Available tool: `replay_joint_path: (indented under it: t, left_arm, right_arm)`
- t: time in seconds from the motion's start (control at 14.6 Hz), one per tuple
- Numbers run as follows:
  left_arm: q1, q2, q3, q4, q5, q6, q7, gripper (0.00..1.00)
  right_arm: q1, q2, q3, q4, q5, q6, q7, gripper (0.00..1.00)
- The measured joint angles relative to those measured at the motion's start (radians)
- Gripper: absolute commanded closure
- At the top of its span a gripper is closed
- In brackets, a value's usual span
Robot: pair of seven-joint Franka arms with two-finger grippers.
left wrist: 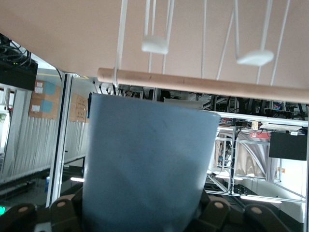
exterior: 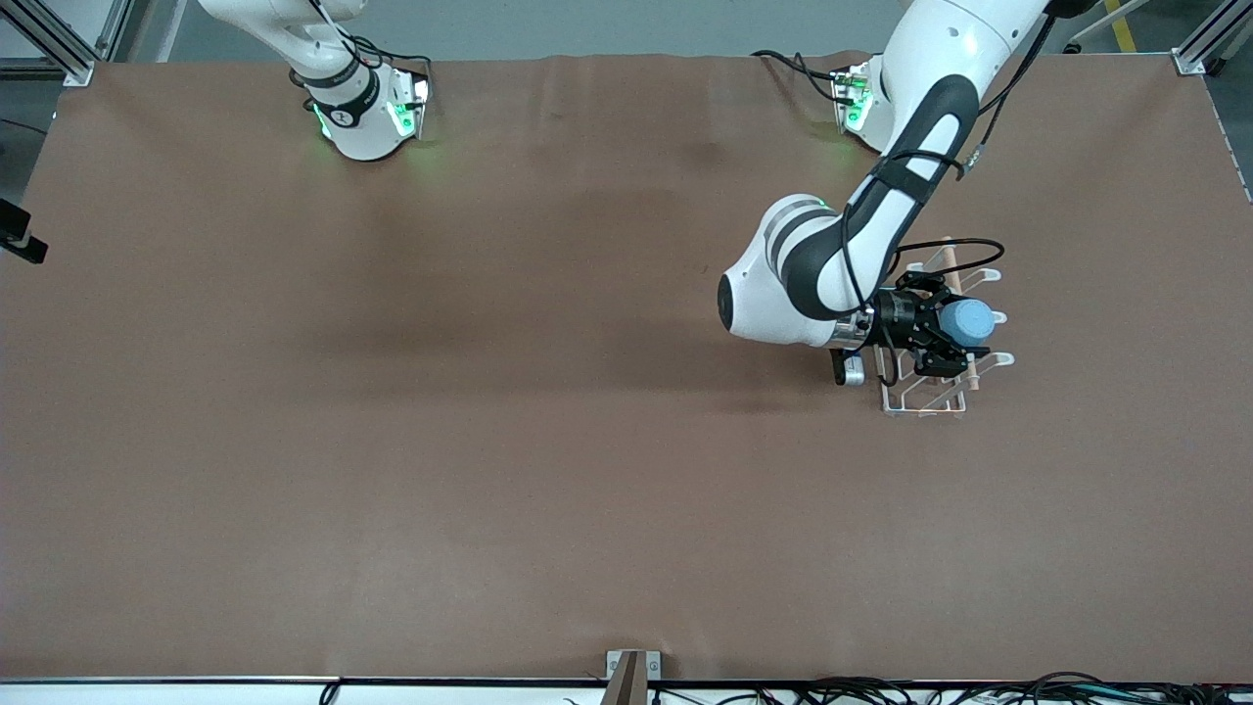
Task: Hang cup on cup holder
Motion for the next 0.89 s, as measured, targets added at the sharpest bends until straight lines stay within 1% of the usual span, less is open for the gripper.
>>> replay_joint_path:
  t: [0.2, 0.34, 0.48, 0.61, 0.75, 0.89]
  left_arm:
    - [-0.004, 0.016, 0.0, -0.016, 0.0, 0.0, -0.075, 0.61]
    - [-0.007, 0.035, 0.0, -0.019, 0.005, 0.0, -0.108, 0.61]
    - [-0.006, 0.059, 0.0, -0.019, 0.027, 0.0, -0.119, 0.61]
    - [-0.005, 0.076, 0.0, -0.019, 0.039, 0.002, -0.129, 0.61]
    - [-0.002, 0.085, 0.0, -0.019, 0.051, 0.009, -0.13, 0.61]
    - [0.001, 0.094, 0.0, -0.019, 0.064, 0.02, -0.135, 0.58]
  right_arm:
    - [-0.016, -0.012, 0.01, -0.014, -0.002, -0.002, 0.001, 0.0]
    - [-0.044, -0.015, 0.032, -0.022, -0.002, -0.002, 0.001, 0.0]
    - [-0.064, -0.015, 0.051, -0.024, -0.002, -0.002, 0.001, 0.0]
    - [-0.067, -0.017, 0.058, -0.027, -0.002, -0.002, 0.001, 0.0]
    - [-0.067, -0.038, 0.062, -0.058, -0.002, -0.001, 0.001, 0.0]
    - [-0.067, -0.077, 0.064, -0.111, -0.002, 0.008, 0.001, 0.0]
